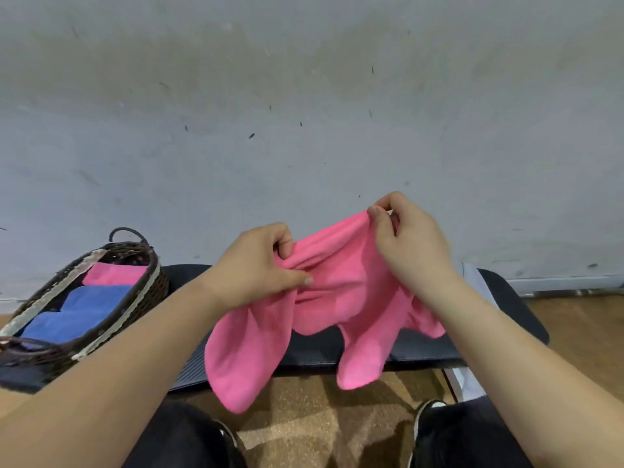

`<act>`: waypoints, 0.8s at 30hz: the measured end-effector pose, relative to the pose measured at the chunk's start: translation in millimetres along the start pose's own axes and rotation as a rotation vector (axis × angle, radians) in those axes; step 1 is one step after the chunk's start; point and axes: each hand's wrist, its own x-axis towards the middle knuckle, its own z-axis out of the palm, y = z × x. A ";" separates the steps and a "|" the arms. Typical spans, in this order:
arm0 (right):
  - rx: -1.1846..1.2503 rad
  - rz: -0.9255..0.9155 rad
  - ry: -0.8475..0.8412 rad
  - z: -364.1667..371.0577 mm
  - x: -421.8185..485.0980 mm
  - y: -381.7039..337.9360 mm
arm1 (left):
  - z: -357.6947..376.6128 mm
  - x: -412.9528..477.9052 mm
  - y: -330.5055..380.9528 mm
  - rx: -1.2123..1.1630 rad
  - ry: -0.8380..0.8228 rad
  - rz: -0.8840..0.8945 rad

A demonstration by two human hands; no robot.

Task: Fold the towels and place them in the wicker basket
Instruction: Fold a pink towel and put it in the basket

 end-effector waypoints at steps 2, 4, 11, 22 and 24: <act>-0.110 -0.057 -0.002 -12.4 1.3 -1.4 | -6.2 -5.1 2.8 0.035 -0.017 0.025; -0.224 -0.113 -0.029 -21.8 1.5 -0.5 | -15.1 -10.2 -0.6 0.071 -0.075 0.013; -0.511 -0.230 -0.138 -15.6 0.6 21.0 | -35.6 -14.2 -37.9 0.214 -0.260 -0.115; -0.710 -0.137 -0.465 83.0 20.0 79.5 | -19.9 19.5 -134.6 0.266 -0.338 -0.276; -0.692 -0.095 -0.498 102.4 31.2 93.3 | -14.8 32.2 -160.3 0.346 -0.350 -0.263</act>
